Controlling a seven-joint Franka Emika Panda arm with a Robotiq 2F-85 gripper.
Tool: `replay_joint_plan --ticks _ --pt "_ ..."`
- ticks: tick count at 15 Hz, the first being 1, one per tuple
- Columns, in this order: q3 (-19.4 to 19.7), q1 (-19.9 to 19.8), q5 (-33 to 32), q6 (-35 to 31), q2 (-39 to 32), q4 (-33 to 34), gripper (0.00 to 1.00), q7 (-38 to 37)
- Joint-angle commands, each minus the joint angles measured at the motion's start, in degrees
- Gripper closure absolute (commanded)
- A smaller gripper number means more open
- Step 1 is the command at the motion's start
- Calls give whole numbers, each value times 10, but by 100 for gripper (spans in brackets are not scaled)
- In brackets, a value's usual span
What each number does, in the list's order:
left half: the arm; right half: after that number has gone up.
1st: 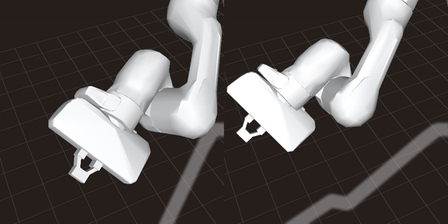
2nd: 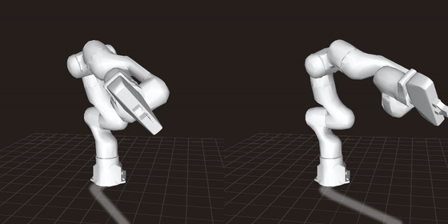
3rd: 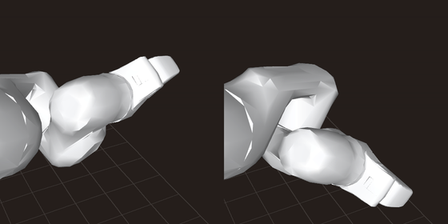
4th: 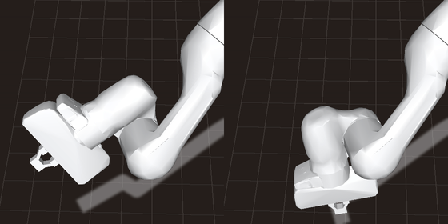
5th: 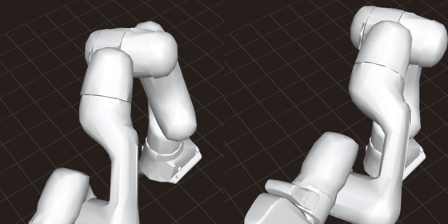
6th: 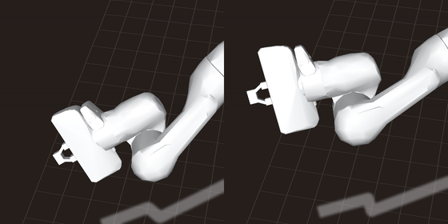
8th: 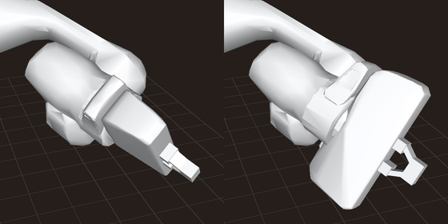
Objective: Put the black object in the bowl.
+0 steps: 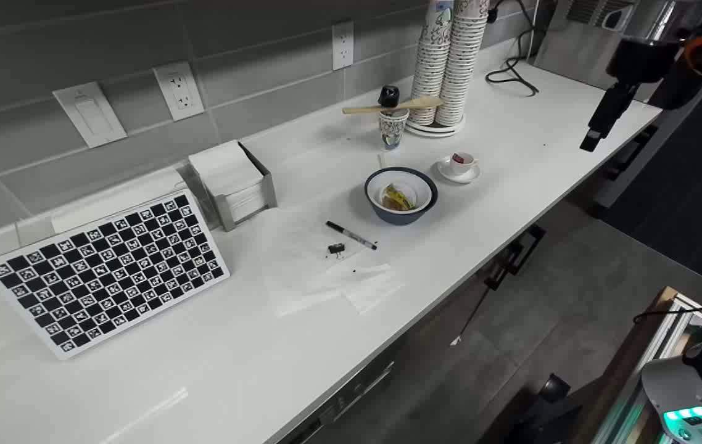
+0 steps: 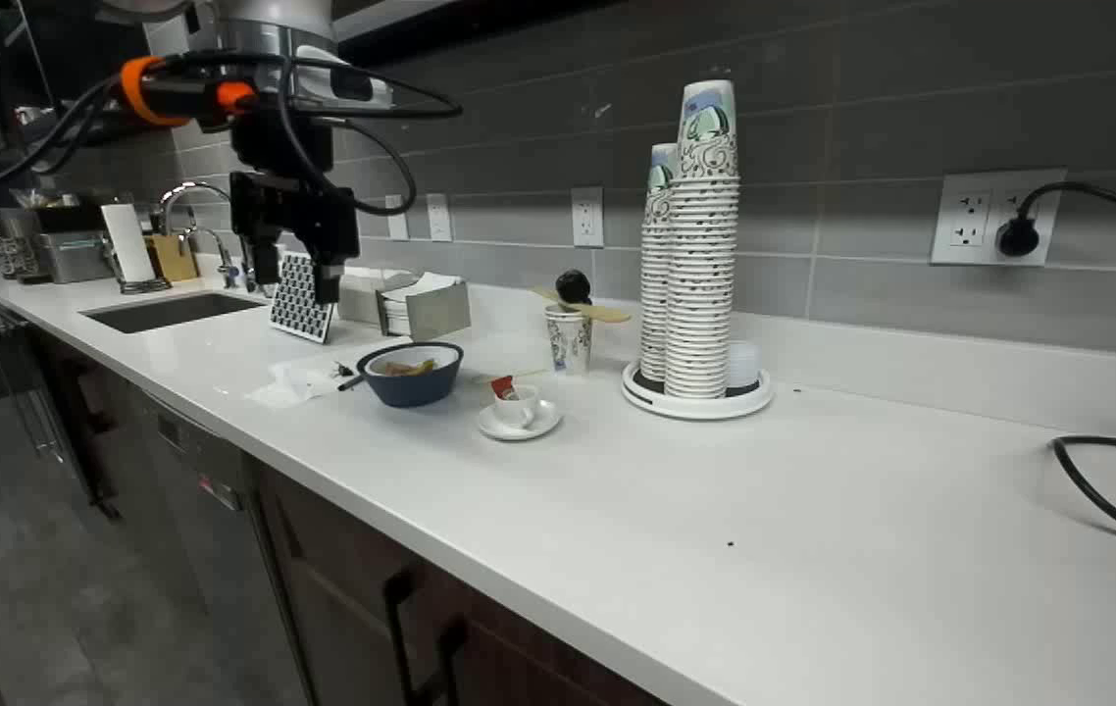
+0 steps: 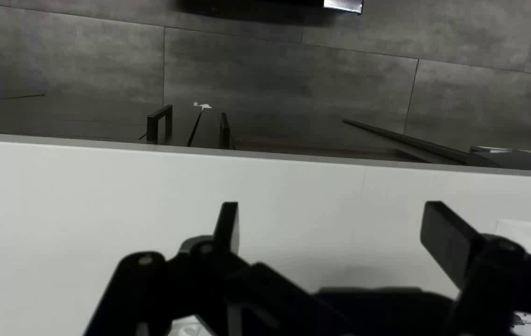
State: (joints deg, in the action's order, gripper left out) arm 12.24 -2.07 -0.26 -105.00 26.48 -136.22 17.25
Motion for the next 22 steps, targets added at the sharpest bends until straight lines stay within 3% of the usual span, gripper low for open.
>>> replay_joint_plan --ticks 1,8,12,15,17,20,22 --pt "-8 -9 4 1 -1 1 0 3" --pt "-10 -5 5 -19 -12 6 0 6" --pt "-31 -1 13 -218 -80 23 0 -51" --pt "-54 0 0 -372 -176 70 0 -93" --pt "-69 -1 -13 -415 -239 127 0 -111" --pt "-80 -3 -26 -422 -327 229 0 -137" --pt "-86 -3 24 -363 -372 296 0 -100"
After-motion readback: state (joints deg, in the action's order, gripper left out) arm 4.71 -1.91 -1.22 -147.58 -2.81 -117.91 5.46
